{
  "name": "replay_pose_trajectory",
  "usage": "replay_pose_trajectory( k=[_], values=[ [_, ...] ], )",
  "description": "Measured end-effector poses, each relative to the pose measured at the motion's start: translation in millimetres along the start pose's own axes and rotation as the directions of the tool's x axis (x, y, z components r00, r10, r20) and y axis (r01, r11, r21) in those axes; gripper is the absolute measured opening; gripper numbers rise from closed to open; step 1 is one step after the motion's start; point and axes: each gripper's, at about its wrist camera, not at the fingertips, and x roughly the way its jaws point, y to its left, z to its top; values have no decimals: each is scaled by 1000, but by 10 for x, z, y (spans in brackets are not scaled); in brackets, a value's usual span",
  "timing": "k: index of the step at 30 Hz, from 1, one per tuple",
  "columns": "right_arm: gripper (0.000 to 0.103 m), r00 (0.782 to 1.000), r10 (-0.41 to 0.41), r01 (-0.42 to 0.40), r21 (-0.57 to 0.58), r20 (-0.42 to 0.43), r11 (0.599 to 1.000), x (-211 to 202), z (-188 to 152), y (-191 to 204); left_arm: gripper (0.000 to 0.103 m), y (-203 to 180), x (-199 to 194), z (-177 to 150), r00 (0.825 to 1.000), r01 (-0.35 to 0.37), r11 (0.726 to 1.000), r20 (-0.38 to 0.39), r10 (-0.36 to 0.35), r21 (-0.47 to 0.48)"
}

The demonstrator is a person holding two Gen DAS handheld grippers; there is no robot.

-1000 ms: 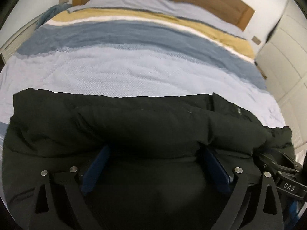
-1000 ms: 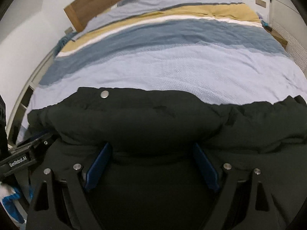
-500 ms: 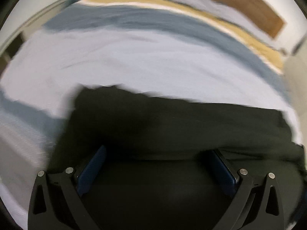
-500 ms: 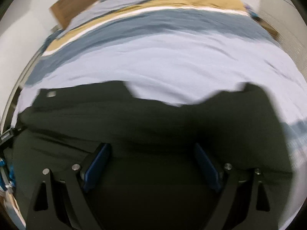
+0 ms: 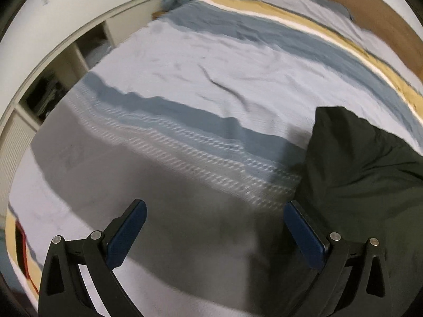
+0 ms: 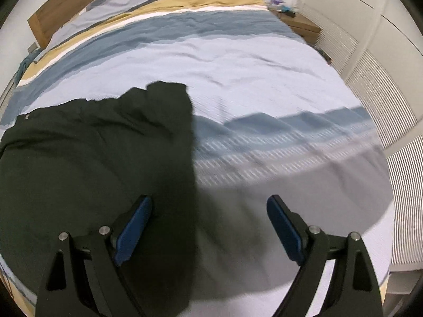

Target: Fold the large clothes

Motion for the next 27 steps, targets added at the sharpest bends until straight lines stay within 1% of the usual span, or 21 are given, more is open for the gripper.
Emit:
replay_pose_trajectory(
  k=[2,3,6,9,11,12,15,18,20,23,25,27],
  values=[
    [89,1000,0,0,0,9,1000,-123,-106,-30,102,77,-146,-77,1000,1,1000,20,-1,0],
    [89,1000,4,-3,-7,16,1000,-214,-181,-7,102,52,-217,-105,999,9,1000,33,-9,6],
    [89,998,42,-39,-42,49,998,-370,-311,200,102,-101,-446,-270,995,74,997,65,-76,37],
    [89,991,93,-85,-90,91,992,-472,-388,536,102,-420,-617,-465,983,150,983,94,-160,105],
    [89,980,155,-137,-135,128,981,-554,-450,899,102,-671,-703,-599,971,198,969,103,-214,149],
    [89,976,173,-153,-151,134,977,-569,-470,1019,102,-813,-730,-669,966,218,960,101,-238,178],
    [89,958,234,-193,-231,164,954,-629,-521,1514,102,-1233,-804,-891,952,241,931,119,-282,275],
    [89,942,290,-234,-290,167,928,-586,-572,1918,102,-1505,-795,-1098,946,251,902,108,-305,350],
    [89,944,297,-241,-313,146,919,-491,-605,2085,102,-1591,-756,-1194,946,256,891,93,-311,376],
    [89,950,288,-237,-319,122,918,-335,-664,2163,102,-1641,-696,-1326,947,258,882,80,-312,394],
    [89,945,306,-263,-293,111,919,-264,-684,2115,102,-1615,-656,-1355,946,259,883,82,-314,392],
    [89,945,309,-270,-277,109,922,-228,-689,2037,102,-1604,-637,-1368,945,260,884,86,-315,389]
  ],
)
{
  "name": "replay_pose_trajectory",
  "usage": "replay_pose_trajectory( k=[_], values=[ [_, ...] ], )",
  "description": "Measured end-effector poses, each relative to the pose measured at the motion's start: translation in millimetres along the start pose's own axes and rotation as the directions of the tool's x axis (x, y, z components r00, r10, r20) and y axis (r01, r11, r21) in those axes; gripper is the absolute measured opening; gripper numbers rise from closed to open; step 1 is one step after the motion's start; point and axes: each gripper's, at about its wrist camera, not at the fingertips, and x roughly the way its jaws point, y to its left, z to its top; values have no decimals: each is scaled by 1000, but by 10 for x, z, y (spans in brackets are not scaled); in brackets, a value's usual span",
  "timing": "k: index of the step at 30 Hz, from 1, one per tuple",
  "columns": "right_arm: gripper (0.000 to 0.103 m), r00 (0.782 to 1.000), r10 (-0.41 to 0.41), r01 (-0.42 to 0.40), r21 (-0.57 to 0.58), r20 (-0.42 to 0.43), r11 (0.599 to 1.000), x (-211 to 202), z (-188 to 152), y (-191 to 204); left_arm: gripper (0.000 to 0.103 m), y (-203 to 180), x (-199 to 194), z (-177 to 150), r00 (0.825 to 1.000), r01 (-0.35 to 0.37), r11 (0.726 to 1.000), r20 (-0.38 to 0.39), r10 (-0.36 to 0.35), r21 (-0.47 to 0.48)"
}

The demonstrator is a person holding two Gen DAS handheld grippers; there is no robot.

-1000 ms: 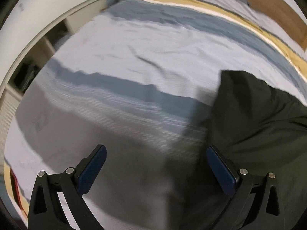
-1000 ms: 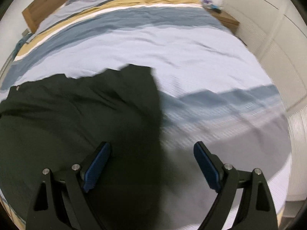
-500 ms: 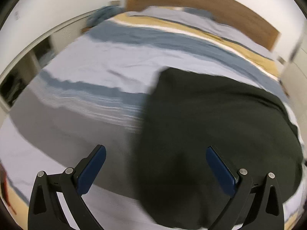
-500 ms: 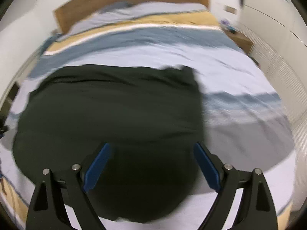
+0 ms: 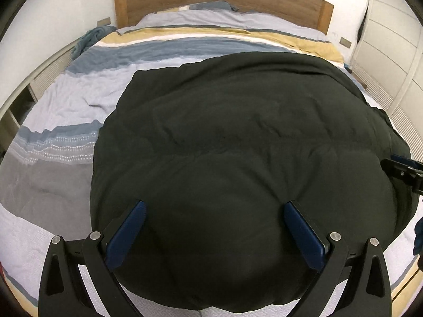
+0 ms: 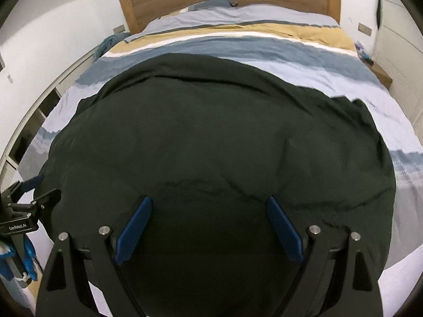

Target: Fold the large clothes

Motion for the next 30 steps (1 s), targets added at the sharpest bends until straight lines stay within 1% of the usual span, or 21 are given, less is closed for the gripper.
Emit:
replay_pose_trajectory(
  k=[5,13,18,26,28,30],
  values=[
    [89,1000,-24,24,7,-6,1000,-19,-63,-131,102,85,37,-33,1000,-5,1000,11,5,6],
    [89,996,-89,91,69,-31,993,-152,-273,-549,102,137,7,-95,1000,-18,1000,12,17,9],
    [89,992,-115,120,106,-49,987,-241,-393,-791,102,158,-1,-135,1000,-24,1000,7,24,9],
    [89,984,-165,173,126,-74,977,-380,-517,-973,102,244,-67,-181,1000,-30,1000,-1,30,1],
    [89,980,-186,194,132,-73,972,-427,-508,-966,102,302,-141,-147,1000,-27,999,15,27,-23],
    [89,983,-179,183,130,-44,974,-513,-465,-900,102,354,-213,-63,999,-20,999,45,22,-49]
  ],
)
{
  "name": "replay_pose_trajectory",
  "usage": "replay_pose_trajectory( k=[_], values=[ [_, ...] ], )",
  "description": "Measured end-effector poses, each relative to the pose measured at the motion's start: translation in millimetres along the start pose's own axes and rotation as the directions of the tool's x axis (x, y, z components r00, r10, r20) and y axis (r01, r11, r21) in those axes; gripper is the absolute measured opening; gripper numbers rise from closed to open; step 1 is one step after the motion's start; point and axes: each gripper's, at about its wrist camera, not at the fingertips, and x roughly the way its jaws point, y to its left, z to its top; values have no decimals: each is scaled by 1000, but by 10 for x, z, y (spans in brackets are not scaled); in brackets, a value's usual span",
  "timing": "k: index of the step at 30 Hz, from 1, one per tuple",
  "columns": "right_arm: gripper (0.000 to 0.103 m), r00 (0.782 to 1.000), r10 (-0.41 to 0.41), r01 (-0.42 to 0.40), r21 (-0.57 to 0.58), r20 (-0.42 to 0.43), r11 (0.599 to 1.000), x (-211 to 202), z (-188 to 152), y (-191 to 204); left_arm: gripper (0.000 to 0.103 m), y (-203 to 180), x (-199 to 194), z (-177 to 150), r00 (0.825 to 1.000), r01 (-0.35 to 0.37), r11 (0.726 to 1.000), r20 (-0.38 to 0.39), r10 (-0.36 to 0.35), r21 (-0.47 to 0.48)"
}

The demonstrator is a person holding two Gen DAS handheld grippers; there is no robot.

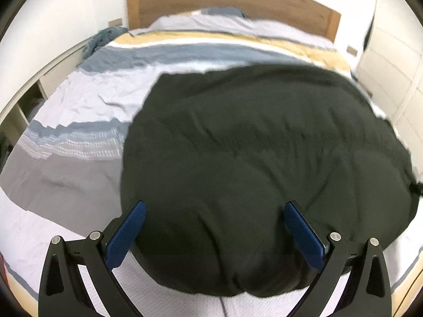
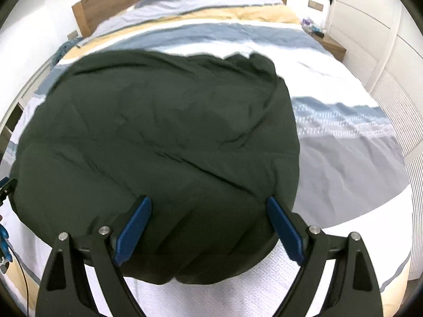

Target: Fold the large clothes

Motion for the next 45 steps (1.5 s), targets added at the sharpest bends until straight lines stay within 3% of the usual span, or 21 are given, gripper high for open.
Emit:
replay_pose_trajectory(
  k=[7,10,13,16,20,23,29,35,38,42,45],
  values=[
    [89,991,111,-108,-48,78,993,-44,429,550,102,-92,183,571,1000,19,1000,24,-19,2],
    [89,984,158,-152,-74,85,986,95,590,858,102,-135,436,683,999,41,999,-23,-41,-13],
    [89,981,186,-182,-83,49,980,326,660,1025,102,-81,664,641,997,19,1000,-77,-20,-17],
    [89,979,204,-204,-53,8,978,501,641,953,103,94,719,525,994,12,999,-110,-16,-40],
    [89,985,173,-173,-57,-9,983,511,576,756,103,366,681,378,988,13,997,-154,-25,-81],
    [89,989,146,-147,-40,-23,988,438,518,546,103,576,536,309,990,6,993,-142,-22,-115],
    [89,973,228,-230,104,31,968,132,368,-63,103,1014,213,196,987,89,974,-116,-116,-210],
    [89,974,221,-225,277,45,934,43,157,-765,102,1419,206,92,969,162,928,-124,-214,-337],
    [89,959,279,-279,382,56,881,129,95,-1063,102,1521,248,30,949,242,882,-91,-303,-404],
    [89,934,354,-341,414,48,844,310,82,-1144,102,1547,368,-16,935,271,856,-90,-342,-441],
    [89,910,413,-390,441,48,808,495,108,-1144,102,1587,550,-78,905,335,799,-67,-421,-500]
  ],
)
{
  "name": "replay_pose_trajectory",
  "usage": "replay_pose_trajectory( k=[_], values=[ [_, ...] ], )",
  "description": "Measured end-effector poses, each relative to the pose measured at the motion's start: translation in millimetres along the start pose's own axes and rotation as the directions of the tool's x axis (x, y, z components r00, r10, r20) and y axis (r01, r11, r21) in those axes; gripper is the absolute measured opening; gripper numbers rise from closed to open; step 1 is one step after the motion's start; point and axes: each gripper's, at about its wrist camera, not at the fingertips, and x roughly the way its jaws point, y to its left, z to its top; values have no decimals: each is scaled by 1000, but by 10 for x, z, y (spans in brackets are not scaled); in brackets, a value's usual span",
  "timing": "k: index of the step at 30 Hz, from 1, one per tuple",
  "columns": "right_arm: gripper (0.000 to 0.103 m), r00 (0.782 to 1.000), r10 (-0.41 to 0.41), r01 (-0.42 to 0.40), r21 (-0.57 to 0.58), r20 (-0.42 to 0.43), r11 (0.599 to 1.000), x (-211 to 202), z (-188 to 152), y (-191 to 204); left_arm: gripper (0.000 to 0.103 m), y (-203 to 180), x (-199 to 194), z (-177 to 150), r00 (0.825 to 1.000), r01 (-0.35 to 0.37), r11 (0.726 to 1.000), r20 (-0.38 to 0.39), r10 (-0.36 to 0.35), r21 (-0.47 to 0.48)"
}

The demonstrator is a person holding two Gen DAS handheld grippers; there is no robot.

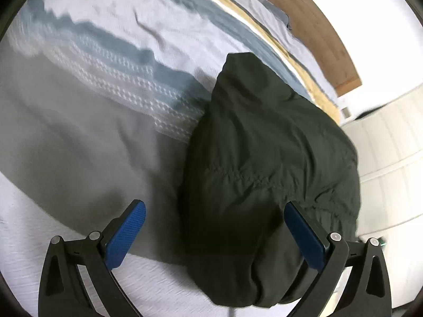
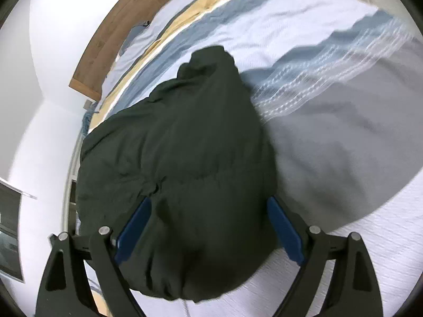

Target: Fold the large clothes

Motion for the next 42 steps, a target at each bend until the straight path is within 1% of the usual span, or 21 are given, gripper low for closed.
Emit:
replay_pose_trajectory(
  k=[3,5,7,9,11,14,15,17,18,23,26,28,30,32,33,35,36,37,39,41,42],
  values=[
    [89,1000,3,-4,-22,-27,1000,194,63,-32,102,61,191,13,996,79,996,-28,-80,-39],
    [89,999,16,-17,-31,-51,999,315,92,-73,102,94,332,-14,987,143,988,-68,-147,-61],
    [98,994,59,-62,-25,-91,998,490,113,-157,102,84,523,-49,972,198,978,-112,-205,-69],
    [103,988,89,-91,-10,-126,996,641,123,-242,102,60,684,-85,962,226,972,-144,-234,-73],
    [103,974,150,-150,14,-172,989,812,123,-327,102,55,786,-95,955,245,966,-153,-255,-82],
    [103,955,215,-215,25,-205,976,941,133,-358,102,19,862,-89,924,324,941,-184,-337,-97],
    [103,945,241,-241,29,-221,970,990,134,-341,102,-37,882,-97,900,371,923,-204,-384,-101],
    [103,929,277,-278,32,-247,960,1046,135,-282,102,-155,909,-119,869,428,899,-232,-438,-93],
    [103,913,309,-310,37,-266,950,1101,141,-228,102,-218,943,-143,853,451,888,-251,-457,-85],
    [103,886,366,-365,58,-284,929,1250,143,-209,102,-154,1118,-159,837,446,878,-268,-477,-171],
    [103,892,358,-359,49,-276,932,1293,141,-201,102,-188,1151,-172,841,436,885,-277,-465,-161],
    [103,900,351,-353,39,-260,935,1309,128,-189,102,-225,1176,-188,852,417,896,-279,-444,-153],
    [103,905,347,-350,32,-245,936,1331,116,-170,102,-327,1219,-215,870,383,915,-282,-404,-127],
    [103,915,330,-334,21,-232,942,1348,104,-132,102,-440,1256,-242,900,326,941,-276,-337,-86],
    [103,922,316,-321,13,-223,947,1364,90,-88,103,-538,1267,-268,921,282,958,-267,-285,-49],
    [103,926,310,-317,4,-217,948,1402,76,-17,102,-669,1265,-311,943,225,974,-250,-219,-8],
    [103,927,306,-314,1,-218,949,1412,73,16,94,-735,1251,-335,952,201,980,-235,-195,2],
    [103,927,304,-312,-3,-218,950,1408,68,54,87,-770,1228,-346,953,207,978,-226,-201,3],
    [93,921,319,-330,-12,-224,944,1397,73,164,58,-850,1150,-359,953,232,973,-203,-226,5],
    [55,896,387,-398,-4,-217,918,1374,68,271,44,-936,1082,-377,950,256,967,-185,-251,6],
    [48,889,404,-416,-9,-215,909,1347,60,307,38,-992,1044,-388,946,275,962,-177,-270,1]
  ],
)
